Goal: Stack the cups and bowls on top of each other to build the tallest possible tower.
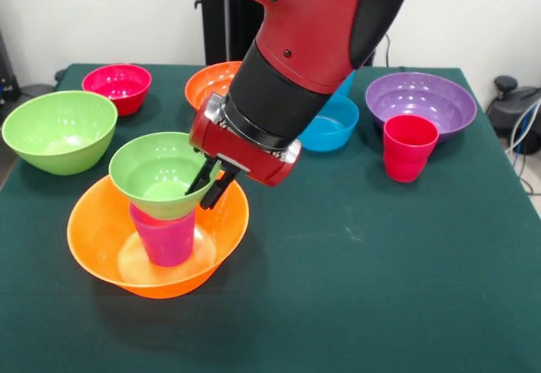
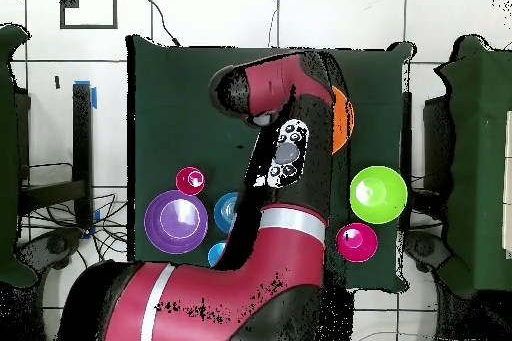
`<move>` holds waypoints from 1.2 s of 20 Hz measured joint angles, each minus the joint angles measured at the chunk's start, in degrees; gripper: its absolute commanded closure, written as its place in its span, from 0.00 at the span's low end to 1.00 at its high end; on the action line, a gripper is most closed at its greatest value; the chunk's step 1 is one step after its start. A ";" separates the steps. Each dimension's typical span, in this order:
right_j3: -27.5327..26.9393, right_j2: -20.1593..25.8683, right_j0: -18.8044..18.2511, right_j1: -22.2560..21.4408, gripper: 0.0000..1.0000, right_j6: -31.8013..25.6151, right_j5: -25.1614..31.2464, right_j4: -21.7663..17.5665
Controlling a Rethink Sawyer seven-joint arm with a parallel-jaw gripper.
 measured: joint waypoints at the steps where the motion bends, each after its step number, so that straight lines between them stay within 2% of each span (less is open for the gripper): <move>1: 0.37 -0.12 -0.01 0.01 1.00 0.00 -0.24 0.00; 16: 3.81 -0.32 -0.28 0.02 1.00 0.00 -0.96 0.01; 24: 3.98 -0.50 -0.84 0.28 1.00 0.00 -5.22 -0.87</move>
